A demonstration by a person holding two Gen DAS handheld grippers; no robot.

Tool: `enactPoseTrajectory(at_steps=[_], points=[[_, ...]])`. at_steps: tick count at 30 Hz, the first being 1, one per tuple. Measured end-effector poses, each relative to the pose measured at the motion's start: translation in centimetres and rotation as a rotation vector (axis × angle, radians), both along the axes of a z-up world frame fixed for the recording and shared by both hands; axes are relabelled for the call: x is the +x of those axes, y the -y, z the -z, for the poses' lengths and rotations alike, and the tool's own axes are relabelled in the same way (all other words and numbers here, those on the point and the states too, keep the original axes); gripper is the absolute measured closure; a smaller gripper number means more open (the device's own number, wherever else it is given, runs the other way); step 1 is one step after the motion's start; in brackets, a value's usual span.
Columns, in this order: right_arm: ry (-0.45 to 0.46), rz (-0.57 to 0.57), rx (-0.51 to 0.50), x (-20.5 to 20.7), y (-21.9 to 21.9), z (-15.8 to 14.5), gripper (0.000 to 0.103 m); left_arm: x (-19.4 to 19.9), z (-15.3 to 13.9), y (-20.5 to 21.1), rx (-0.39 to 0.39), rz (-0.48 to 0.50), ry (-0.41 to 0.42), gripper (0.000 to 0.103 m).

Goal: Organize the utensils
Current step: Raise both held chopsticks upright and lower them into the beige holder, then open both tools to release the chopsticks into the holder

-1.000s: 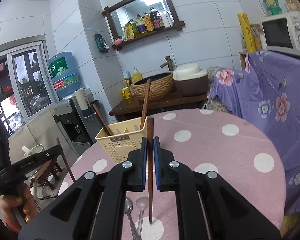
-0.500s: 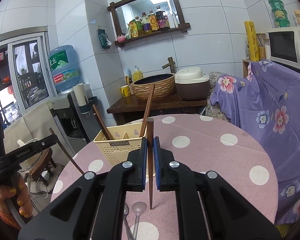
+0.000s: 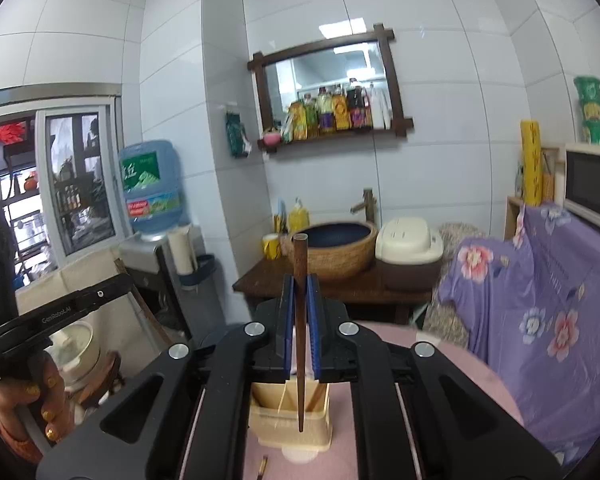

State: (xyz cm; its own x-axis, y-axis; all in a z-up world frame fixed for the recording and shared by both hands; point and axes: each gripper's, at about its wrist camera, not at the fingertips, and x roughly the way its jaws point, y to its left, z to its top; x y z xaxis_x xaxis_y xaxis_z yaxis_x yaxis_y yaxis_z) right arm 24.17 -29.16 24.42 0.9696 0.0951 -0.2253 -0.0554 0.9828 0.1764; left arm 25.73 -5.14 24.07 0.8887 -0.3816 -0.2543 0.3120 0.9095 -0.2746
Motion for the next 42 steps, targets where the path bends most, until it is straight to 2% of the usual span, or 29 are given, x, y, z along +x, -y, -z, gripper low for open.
enactPoseTrajectory(at_steps=[2,5,12,17,23,28,29,30,31,32,33,36,38,42], points=[[-0.006,0.016,0.004,1.7,-0.4,-0.8,0.096,1.2,-0.6,0.6,-0.002,-0.011,0.007,0.095],[-0.035,0.04,-0.002,4.3,-1.2,0.6,0.096,2.8,0.6,1.3,0.007,-0.021,-0.019,0.095],[-0.189,0.044,0.036,8.4,-1.3,9.0,0.096,5.3,8.7,1.6,0.041,-0.047,-0.149,0.095],[-0.255,0.042,0.065,9.2,-1.0,12.9,0.096,6.4,13.0,1.1,0.047,-0.056,-0.24,0.095],[-0.278,0.061,0.093,9.6,-0.3,15.0,0.096,6.7,15.6,1.4,0.066,-0.058,-0.281,0.095],[-0.266,0.062,0.107,9.6,0.0,15.6,0.095,7.0,16.1,1.5,0.063,-0.043,-0.305,0.095],[-0.264,0.06,0.102,9.5,-0.1,15.6,0.09,6.8,16.0,1.5,0.066,-0.041,-0.303,0.093],[-0.259,0.058,0.092,9.4,-0.1,15.6,0.08,6.7,16.0,1.5,0.068,-0.04,-0.299,0.089],[-0.25,0.059,0.087,9.1,-0.3,15.5,0.073,6.3,15.9,1.5,0.068,-0.037,-0.291,0.075],[-0.233,0.06,0.085,8.6,-0.3,15.5,0.057,5.8,15.9,1.3,0.065,-0.036,-0.281,0.056],[-0.217,0.06,0.085,8.1,-0.3,15.5,0.051,5.1,15.8,1.0,0.059,-0.039,-0.265,0.05],[-0.177,0.054,0.055,6.1,-0.6,15.6,0.051,3.0,16.0,0.4,0.071,-0.045,-0.226,0.041],[-0.173,0.038,0.032,4.5,-1.0,16.2,0.051,1.5,16.6,-0.1,0.099,-0.043,-0.224,0.027],[-0.2,-0.018,-0.005,1.2,-2.1,18.4,0.05,-1.1,18.7,-1.7,0.131,-0.072,-0.242,0.017]])
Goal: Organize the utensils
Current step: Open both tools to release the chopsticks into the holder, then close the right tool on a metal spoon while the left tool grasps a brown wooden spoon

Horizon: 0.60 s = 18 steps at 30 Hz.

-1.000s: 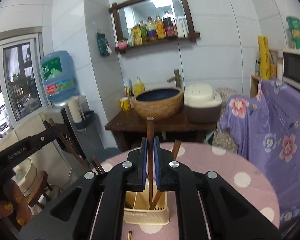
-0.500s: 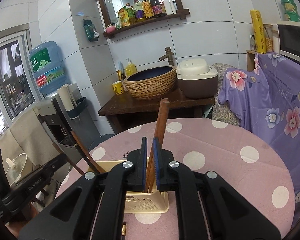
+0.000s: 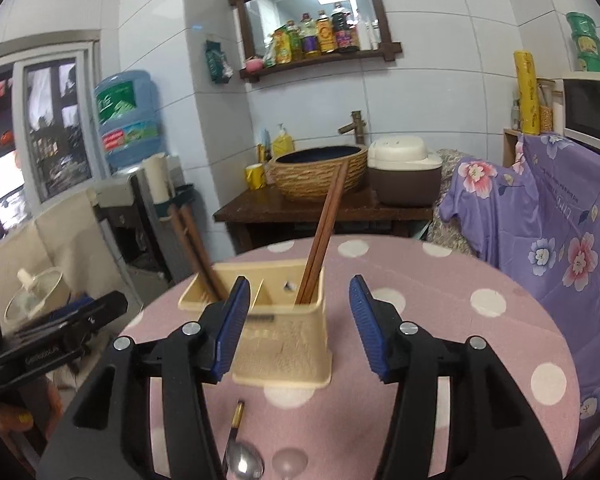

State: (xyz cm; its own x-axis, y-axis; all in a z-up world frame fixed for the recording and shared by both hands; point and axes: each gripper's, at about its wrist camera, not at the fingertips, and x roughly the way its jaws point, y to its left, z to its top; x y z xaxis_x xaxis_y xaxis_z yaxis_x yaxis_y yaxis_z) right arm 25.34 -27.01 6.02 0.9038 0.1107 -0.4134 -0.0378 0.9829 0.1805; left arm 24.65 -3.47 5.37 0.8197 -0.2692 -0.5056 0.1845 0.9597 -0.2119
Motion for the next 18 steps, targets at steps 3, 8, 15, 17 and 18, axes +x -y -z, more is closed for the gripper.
enactPoseTrajectory(at_steps=[3,8,15,17,18], points=[[-0.052,-0.055,-0.019,-1.6,-1.0,2.5,0.05,-1.5,2.6,-1.3,0.028,-0.012,-0.055,0.013],[-0.157,-0.137,-0.05,-3.3,-2.8,8.0,0.05,-3.5,7.2,-3.9,0.057,-0.058,-0.148,0.013],[-0.22,-0.229,-0.146,-4.8,-4.8,12.2,0.041,-5.3,10.3,-4.8,0.047,-0.014,-0.159,0.013],[-0.239,-0.253,-0.167,-4.6,-5.5,12.6,0.041,-5.4,10.3,-4.6,0.05,-0.014,-0.156,0.013],[-0.256,-0.28,-0.167,-4.4,-6.0,12.9,0.041,-5.6,10.3,-4.4,0.051,-0.012,-0.154,0.013]])
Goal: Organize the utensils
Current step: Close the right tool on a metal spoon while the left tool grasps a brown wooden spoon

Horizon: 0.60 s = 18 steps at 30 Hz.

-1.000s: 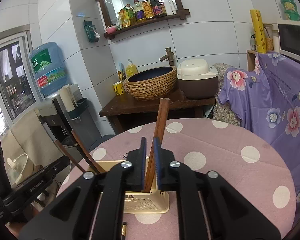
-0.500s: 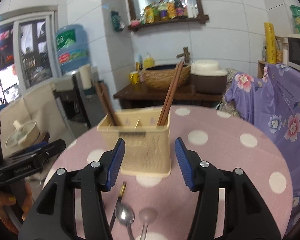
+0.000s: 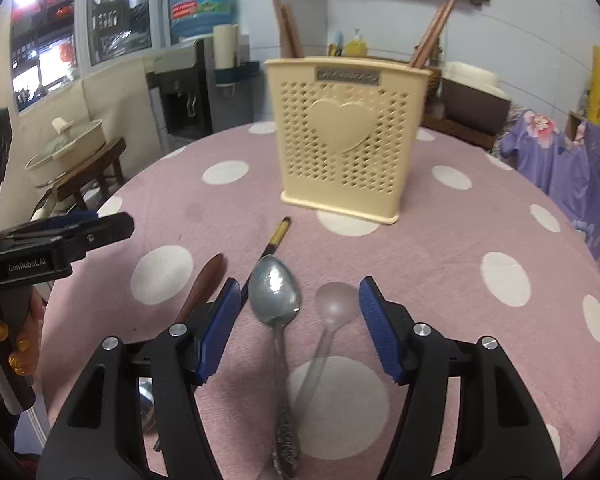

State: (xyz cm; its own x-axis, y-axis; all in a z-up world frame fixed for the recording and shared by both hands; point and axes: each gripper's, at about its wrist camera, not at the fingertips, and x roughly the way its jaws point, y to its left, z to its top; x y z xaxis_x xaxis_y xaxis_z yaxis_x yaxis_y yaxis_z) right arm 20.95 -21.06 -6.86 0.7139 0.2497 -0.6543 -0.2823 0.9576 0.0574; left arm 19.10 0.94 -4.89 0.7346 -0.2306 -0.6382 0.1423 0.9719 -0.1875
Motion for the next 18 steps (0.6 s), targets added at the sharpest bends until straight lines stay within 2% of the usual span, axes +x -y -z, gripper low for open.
enactPoseTrajectory(at_steps=[5,10,14,18], points=[[-0.074,-0.142,-0.012,1.6,-2.1,1.1,0.042,-0.1,-0.1,0.6,0.027,0.022,-0.014,0.013],[-0.128,-0.213,0.006,3.7,-2.1,1.8,0.044,-0.5,0.0,0.1,0.018,0.011,-0.02,0.013],[-0.159,-0.213,-0.027,4.6,-2.4,2.5,0.045,-0.5,0.0,0.1,0.014,0.014,-0.023,0.013],[-0.189,-0.205,-0.015,5.2,-2.2,3.3,0.049,-0.5,0.1,0.4,0.016,0.022,-0.024,0.013]])
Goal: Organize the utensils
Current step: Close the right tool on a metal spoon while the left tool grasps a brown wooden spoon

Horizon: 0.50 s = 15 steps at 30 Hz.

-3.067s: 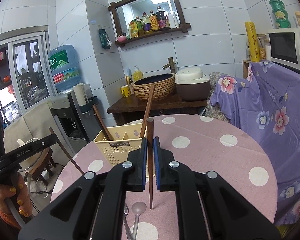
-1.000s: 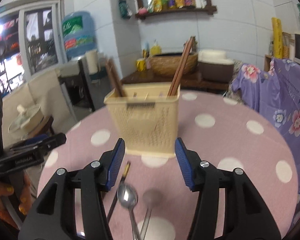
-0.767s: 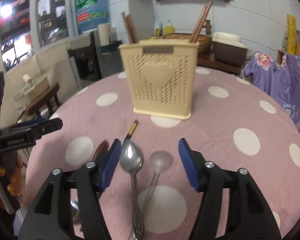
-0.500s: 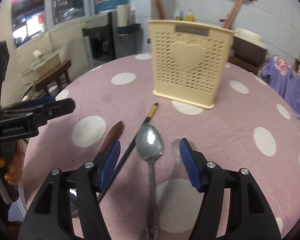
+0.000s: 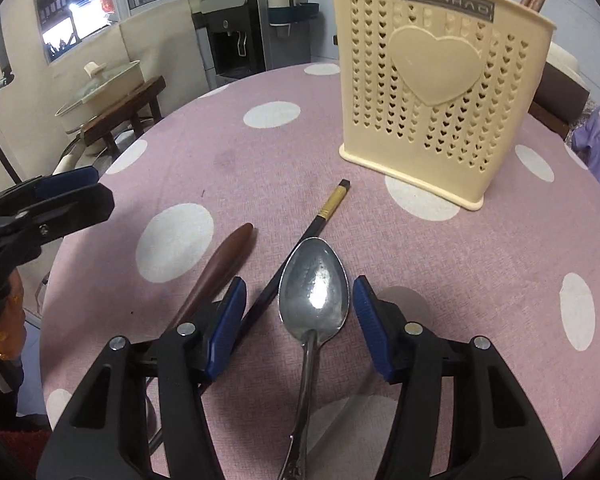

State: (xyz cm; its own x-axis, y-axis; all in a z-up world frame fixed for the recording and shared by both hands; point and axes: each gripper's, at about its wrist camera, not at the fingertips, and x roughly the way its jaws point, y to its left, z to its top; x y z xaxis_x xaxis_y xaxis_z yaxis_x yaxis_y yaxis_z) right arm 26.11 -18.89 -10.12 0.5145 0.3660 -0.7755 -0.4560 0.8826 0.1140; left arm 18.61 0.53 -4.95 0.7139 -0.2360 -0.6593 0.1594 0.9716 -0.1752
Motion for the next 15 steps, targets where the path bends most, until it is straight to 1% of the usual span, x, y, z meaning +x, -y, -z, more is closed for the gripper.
enactPoseTrajectory(at_steps=[5,7,8,9,10,15], points=[[0.0,0.009,-0.01,0.17,-0.04,0.37,0.052,0.05,0.13,0.1,0.0,0.002,-0.006,0.013],[-0.002,0.006,-0.018,0.14,-0.3,0.42,0.055,0.07,0.14,0.13,0.0,0.001,-0.007,0.013],[-0.005,0.004,-0.016,0.14,-0.33,0.37,0.058,0.09,0.15,0.19,0.0,0.002,-0.008,0.013],[-0.006,0.002,-0.015,0.13,-0.44,0.36,0.063,0.1,0.16,0.22,0.0,0.002,-0.009,0.013],[-0.007,-0.001,-0.014,0.14,-0.54,0.33,0.065,0.11,0.16,0.27,0.0,0.002,-0.009,0.013],[0.019,0.009,-0.03,-0.22,-0.81,0.03,0.065,0.13,0.34,0.5,0.006,0.012,-0.014,0.013]])
